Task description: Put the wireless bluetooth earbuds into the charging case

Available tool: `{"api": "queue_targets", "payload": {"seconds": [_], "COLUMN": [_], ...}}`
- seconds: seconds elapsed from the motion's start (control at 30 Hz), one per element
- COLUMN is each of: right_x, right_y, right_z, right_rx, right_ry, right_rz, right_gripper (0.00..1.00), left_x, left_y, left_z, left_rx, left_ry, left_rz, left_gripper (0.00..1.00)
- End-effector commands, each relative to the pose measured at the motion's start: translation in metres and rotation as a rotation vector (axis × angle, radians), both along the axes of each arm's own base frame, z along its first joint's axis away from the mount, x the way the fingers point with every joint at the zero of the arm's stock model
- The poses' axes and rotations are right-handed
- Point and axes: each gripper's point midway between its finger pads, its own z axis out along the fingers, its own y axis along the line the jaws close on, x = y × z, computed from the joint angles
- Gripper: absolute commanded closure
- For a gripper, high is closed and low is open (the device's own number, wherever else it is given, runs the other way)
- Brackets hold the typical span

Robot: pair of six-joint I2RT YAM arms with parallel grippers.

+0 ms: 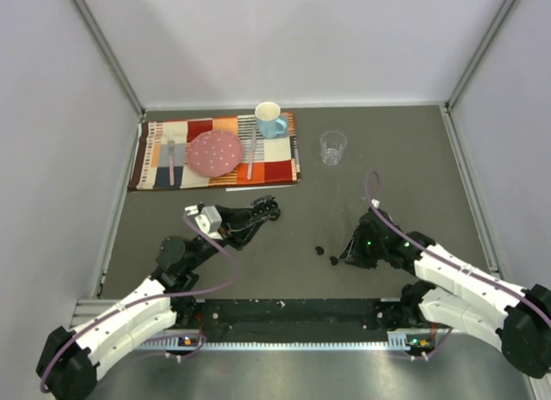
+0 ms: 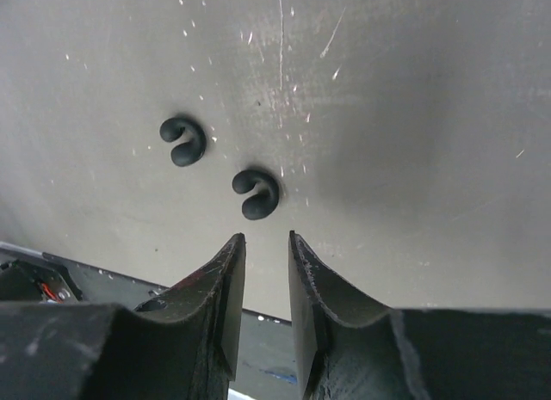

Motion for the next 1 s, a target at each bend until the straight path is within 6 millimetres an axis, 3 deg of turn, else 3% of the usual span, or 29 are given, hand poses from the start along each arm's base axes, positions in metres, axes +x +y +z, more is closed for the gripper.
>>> {"api": "queue_targets", "payload": {"seconds": [0.0, 0.97], "right_x": [0.014, 0.018], "right_y": [0.003, 0.01], "right_z": [0.001, -0.028], "right_rx": [0.017, -0.019], "right_ry": [-0.039, 0.008], "right_rz": [-0.001, 0.061], "right_gripper": [0.74, 0.82], "left_x": [-0.006, -0.005], "left_y": [-0.001, -0.005], "left_z": [0.012, 0.01], "left_rx": [-0.029, -0.023], "left_ry": [-0.028, -0.013], "left_rz": [-0.027, -0.039], "left_gripper": [1.0, 1.0]}}
